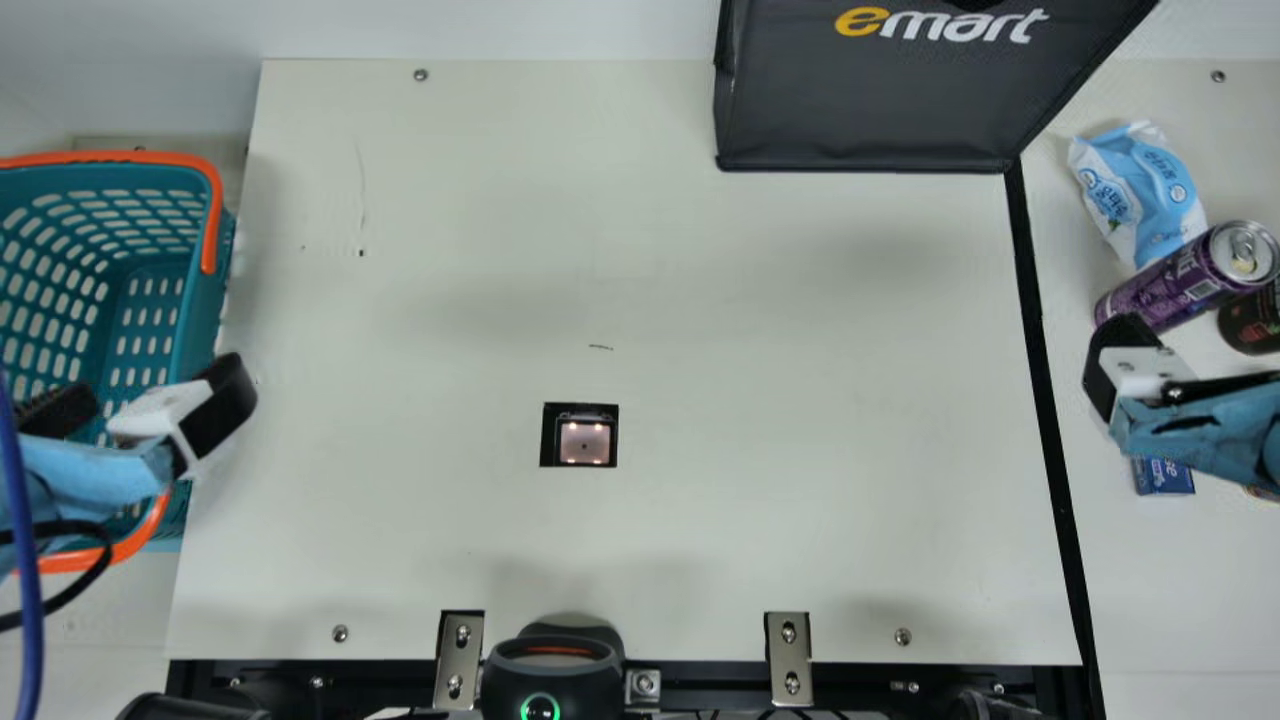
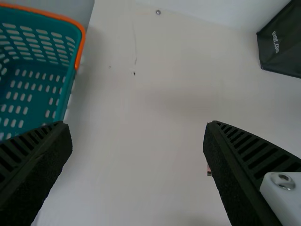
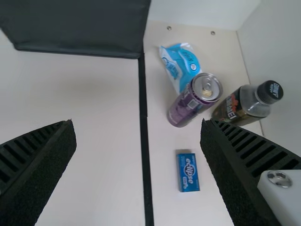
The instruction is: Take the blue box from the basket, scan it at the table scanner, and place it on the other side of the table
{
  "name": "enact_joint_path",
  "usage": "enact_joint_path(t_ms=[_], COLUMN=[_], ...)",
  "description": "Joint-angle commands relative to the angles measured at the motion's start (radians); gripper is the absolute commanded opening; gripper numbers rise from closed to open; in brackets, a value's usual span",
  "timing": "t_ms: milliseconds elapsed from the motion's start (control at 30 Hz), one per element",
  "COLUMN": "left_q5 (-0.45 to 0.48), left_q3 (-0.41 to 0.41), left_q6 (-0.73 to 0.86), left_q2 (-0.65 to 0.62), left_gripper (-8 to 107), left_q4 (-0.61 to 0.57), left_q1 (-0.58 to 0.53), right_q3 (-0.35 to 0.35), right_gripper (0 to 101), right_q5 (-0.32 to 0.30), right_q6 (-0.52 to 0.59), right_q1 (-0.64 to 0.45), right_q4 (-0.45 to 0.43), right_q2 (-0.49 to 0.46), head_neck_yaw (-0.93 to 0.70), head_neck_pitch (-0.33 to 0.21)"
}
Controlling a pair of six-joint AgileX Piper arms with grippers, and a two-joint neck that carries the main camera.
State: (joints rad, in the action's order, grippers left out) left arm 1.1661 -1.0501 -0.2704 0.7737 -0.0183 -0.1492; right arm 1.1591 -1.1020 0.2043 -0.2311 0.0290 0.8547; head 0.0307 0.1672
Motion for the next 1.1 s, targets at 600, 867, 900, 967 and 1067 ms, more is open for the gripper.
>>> enact_joint_path(t_ms=[600,867,900,967,1067], left_q5=[0.048,0.051,0.051,0.051,0.051], left_q3=[-0.153,-0.153,-0.153,-0.153,-0.153], left_q6=[0.27,0.27,0.27,0.27,0.27], left_q2=[-0.017,-0.017,-0.017,-0.017,-0.017], left_gripper=[90,90,90,90,90], left_q4=[-0.008,-0.008,-0.008,-0.008,-0.008], left_q1=[0.121,0.121,0.121,0.121,0.121], right_q3=[0.059,0.059,0.059,0.059,0.059], right_gripper=[95,95,95,95,95], right_q5=[-0.119,-0.12,-0.12,-0.12,-0.12], right_q6=[-0.204,-0.204,-0.204,-0.204,-0.204], right_q1=[0.243,0.243,0.243,0.243,0.243], right_q4=[-0.043,-0.044,-0.044,-0.044,-0.044], right_q2=[-0.114,-0.114,-0.114,-0.114,-0.114], head_neck_yaw=[-0.003,-0.003,-0.003,-0.003,-0.003], head_neck_pitch=[-0.029,-0.029,-0.029,-0.029,-0.029])
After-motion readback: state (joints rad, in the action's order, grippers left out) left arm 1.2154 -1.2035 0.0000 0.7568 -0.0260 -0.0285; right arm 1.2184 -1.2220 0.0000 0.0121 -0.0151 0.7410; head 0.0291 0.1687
